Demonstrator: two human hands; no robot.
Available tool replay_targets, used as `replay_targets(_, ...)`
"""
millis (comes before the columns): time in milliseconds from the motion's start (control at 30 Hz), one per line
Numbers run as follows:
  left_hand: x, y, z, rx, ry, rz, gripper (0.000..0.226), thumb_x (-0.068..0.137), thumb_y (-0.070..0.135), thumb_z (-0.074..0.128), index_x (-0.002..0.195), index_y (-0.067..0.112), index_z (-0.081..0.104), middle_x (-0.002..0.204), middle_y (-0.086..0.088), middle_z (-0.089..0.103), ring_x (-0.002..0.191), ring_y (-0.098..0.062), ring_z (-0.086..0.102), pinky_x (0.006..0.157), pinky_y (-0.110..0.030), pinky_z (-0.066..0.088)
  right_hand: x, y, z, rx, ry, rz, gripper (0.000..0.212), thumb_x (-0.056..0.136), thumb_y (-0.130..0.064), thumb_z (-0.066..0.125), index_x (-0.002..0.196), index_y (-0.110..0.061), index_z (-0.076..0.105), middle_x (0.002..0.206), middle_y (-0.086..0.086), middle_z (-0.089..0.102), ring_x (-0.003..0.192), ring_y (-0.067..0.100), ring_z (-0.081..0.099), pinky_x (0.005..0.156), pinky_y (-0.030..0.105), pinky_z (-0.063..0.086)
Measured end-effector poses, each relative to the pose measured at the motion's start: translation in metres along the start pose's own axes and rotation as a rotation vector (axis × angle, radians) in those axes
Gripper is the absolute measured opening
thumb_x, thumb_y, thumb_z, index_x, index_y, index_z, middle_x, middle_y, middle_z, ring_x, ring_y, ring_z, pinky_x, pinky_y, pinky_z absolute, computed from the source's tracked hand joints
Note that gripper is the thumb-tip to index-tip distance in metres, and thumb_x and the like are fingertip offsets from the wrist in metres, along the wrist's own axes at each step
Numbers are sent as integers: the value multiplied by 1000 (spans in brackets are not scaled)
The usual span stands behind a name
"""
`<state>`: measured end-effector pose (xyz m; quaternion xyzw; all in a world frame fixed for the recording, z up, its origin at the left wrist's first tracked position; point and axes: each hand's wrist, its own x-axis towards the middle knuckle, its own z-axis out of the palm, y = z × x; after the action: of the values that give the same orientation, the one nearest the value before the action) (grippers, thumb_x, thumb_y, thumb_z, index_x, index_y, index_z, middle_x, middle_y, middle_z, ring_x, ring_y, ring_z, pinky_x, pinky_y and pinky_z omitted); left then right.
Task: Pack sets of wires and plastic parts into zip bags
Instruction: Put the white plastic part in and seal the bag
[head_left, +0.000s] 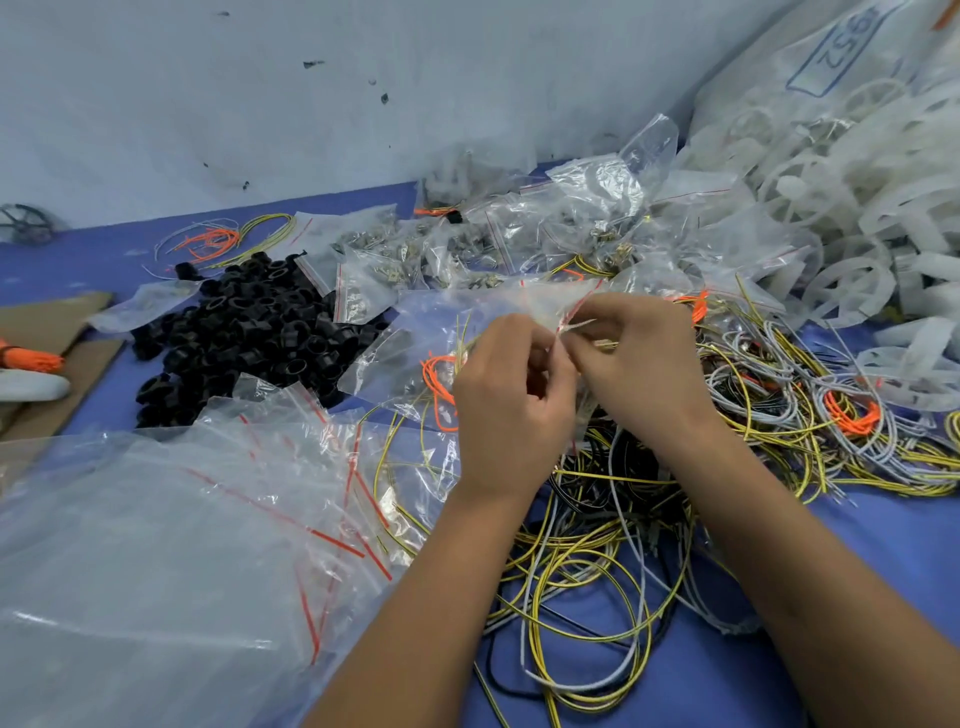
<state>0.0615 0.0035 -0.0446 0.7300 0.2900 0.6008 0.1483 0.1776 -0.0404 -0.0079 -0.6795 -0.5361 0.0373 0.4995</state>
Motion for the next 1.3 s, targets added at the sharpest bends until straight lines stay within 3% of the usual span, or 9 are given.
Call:
replay_targets(133,1,-1,0,-15,11,-57,18,88,6,71,80,12,57,62,6,54,54,-14,50,55,-28,43,2,3,-5,-168,273,-15,16,80,-13,79,94,-14,71,89,-2,71,70,15,67,76,30,53)
replay_targets(233,1,0,0,-28,11,-49,16,89,8,70,81,12,57,61,6,54,53,-15,51,53,-32,44,3,8,-3,-198,138,82,37,79,-23,83,109,-14,64,88,0,72,73,21,65,78,34,52)
replay_targets(433,2,4,-1,-52,28,-22,14,88,6,70,81,9,58,62,3,56,52,-16,52,50,-30,42,2,7,0,-168,-53,41,14,89,-13,73,102,-13,76,82,4,76,75,21,68,82,38,56)
replay_targets(600,5,27,3,-96,31,111,14,89,7,67,79,9,58,61,1,54,52,-17,48,50,-31,42,-6,-9,-9,124,-226,-69,39,82,14,56,58,-17,54,56,-16,45,56,-5,38,52,15,34)
replay_targets(700,6,38,4,-69,17,210,13,87,4,68,79,7,58,62,2,51,54,-15,46,50,-28,41,-6,-7,-13,350,-258,-57,17,87,20,51,73,16,60,62,-10,45,60,-3,40,53,14,36)
replay_targets(767,7,40,5,-31,-3,211,12,87,4,67,80,7,57,61,2,49,53,-17,46,49,-32,41,-5,-7,-14,390,-224,-31,13,88,17,51,81,18,62,60,-11,47,58,-2,42,52,14,38)
replay_targets(900,9,38,13,43,-136,47,14,86,7,65,85,11,52,58,8,41,51,-26,46,49,-42,42,4,11,-14,65,1,9,33,90,-5,63,70,-31,65,51,1,47,54,7,35,51,26,32)
replay_targets(1067,14,36,31,13,-207,-198,14,87,14,63,90,18,50,57,5,54,56,-27,54,56,-39,37,14,28,-15,-87,146,47,13,91,-16,69,102,-17,76,58,-11,54,54,2,48,62,26,35)
replay_targets(1300,20,43,52,11,-203,-250,18,85,9,60,97,18,50,55,2,57,59,-24,57,61,-43,43,17,24,-38,-201,302,43,14,95,-20,67,102,-16,78,84,2,77,74,19,70,77,40,57)
